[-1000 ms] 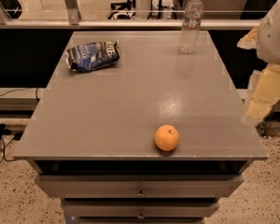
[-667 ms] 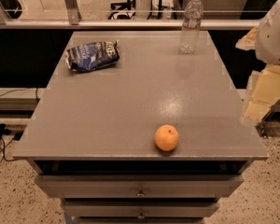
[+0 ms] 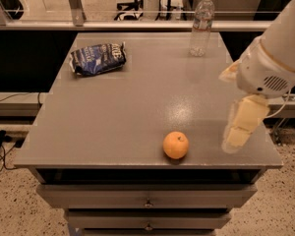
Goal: Move orange near blue chip bag
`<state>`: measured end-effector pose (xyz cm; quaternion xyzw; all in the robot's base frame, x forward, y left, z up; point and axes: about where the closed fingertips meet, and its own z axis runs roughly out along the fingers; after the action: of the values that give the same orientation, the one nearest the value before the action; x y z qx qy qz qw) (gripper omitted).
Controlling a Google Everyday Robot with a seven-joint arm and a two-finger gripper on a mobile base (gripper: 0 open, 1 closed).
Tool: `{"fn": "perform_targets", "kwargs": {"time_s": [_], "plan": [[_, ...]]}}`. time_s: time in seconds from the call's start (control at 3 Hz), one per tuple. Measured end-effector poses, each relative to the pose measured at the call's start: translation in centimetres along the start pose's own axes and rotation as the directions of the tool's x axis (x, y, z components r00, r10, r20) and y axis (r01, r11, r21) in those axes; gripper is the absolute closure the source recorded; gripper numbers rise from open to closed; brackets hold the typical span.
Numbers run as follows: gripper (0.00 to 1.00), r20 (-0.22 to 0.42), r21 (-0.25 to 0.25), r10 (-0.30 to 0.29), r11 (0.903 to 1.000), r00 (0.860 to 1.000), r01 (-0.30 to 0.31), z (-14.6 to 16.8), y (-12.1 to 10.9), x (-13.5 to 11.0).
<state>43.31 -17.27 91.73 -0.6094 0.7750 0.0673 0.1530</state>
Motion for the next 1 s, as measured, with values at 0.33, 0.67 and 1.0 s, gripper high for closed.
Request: {"fn": "perform_targets", "kwargs": {"time_s": [0.33, 0.67, 1.0], "plan": [[0.0, 0.056, -0.061, 0.021, 0.998, 0.998, -0.018, 3.0, 0.1, -0.7], [0.0, 0.105, -0.109, 0.041, 0.9936, 0.994, -0.029, 5.0, 0.7, -1.3], [0.0, 0.139, -0.154, 0.063, 0.9872, 0.988, -0.041, 6.0, 2.1, -1.8]]}}
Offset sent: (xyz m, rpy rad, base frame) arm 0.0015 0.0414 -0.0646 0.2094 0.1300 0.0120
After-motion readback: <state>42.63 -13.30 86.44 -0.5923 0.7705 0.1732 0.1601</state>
